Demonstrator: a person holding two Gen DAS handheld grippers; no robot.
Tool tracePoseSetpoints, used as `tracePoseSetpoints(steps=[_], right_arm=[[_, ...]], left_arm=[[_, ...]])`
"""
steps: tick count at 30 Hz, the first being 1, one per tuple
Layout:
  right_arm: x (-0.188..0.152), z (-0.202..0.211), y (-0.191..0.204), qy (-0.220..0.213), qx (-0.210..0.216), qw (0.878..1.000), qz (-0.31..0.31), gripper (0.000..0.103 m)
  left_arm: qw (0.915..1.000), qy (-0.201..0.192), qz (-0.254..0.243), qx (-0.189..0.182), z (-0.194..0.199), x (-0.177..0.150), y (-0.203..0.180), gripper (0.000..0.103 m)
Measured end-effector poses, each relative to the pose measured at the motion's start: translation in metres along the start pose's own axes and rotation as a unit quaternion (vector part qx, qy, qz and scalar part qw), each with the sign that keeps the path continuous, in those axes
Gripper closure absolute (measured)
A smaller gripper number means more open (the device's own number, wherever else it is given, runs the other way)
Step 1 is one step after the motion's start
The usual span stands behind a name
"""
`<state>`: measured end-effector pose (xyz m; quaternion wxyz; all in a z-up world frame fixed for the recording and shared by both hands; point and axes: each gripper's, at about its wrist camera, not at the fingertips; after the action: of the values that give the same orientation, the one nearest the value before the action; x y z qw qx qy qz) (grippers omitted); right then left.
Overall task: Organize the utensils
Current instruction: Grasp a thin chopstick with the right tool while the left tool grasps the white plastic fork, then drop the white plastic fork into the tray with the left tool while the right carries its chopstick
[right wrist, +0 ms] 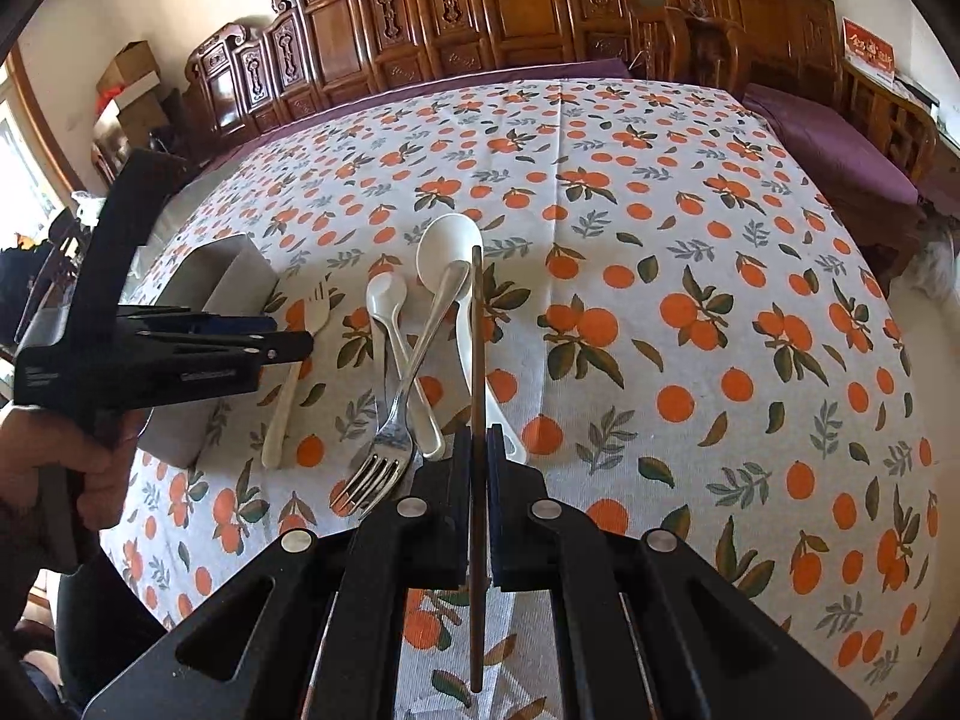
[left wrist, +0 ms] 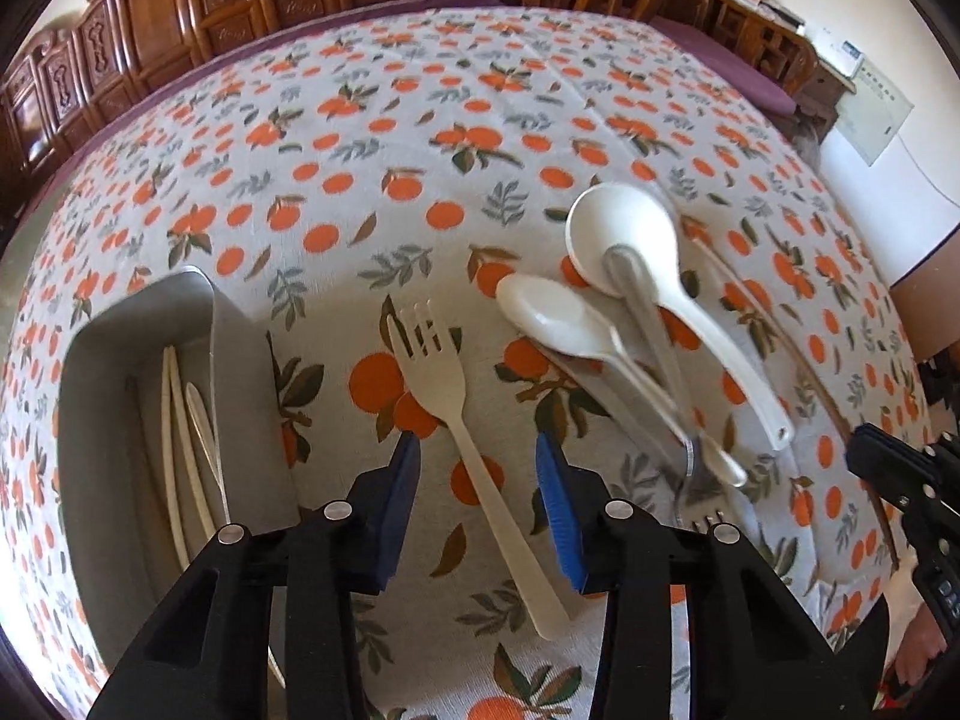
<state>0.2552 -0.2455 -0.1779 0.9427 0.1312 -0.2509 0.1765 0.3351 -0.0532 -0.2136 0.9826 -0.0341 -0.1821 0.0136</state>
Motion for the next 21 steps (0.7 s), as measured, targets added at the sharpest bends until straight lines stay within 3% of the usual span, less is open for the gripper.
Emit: tracePoseSetpoints(steps=[2,9,11,13,21], right_arm=[[0.000,0.000,0.002,0.000,0.001,1.000,0.002,0.097],[0.000,0.001,0.010,-0.002,0.005,1.000,0.007,0.097],[-0.001,0.002,0.012,-0.003,0.006,1.000,0.009,0.097],[0.000,0.003,0.012,-0.003,0.006,1.000,0.011,0.097],[0.002,0.009,0.021,-0.007,0.006,1.000,0.016,0.097]], left_arm=[[0.9999,0.009,0.006,0.001,-0.005,0.000,0.002,0.073],[0.9998,0.017,0.007,0.004,-0.014,0.000,0.003,0.077],[0.9998,0.017,0.008,0.004,-0.014,0.000,0.003,0.092],[0.9998,0.020,0.009,0.000,-0.014,0.000,0.003,0.097],[0.9997,0.005,0.004,-0.023,0.009,-0.016,0.007,0.098]])
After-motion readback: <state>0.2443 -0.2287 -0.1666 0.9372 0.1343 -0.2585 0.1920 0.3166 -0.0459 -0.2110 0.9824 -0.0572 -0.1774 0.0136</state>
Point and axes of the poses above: each gripper's, at about its wrist camera, not at the fingertips, and z roughly against the way its jaws point, y to its left, x to its top, and after that the axes turned 8 degrees about z, right-handed
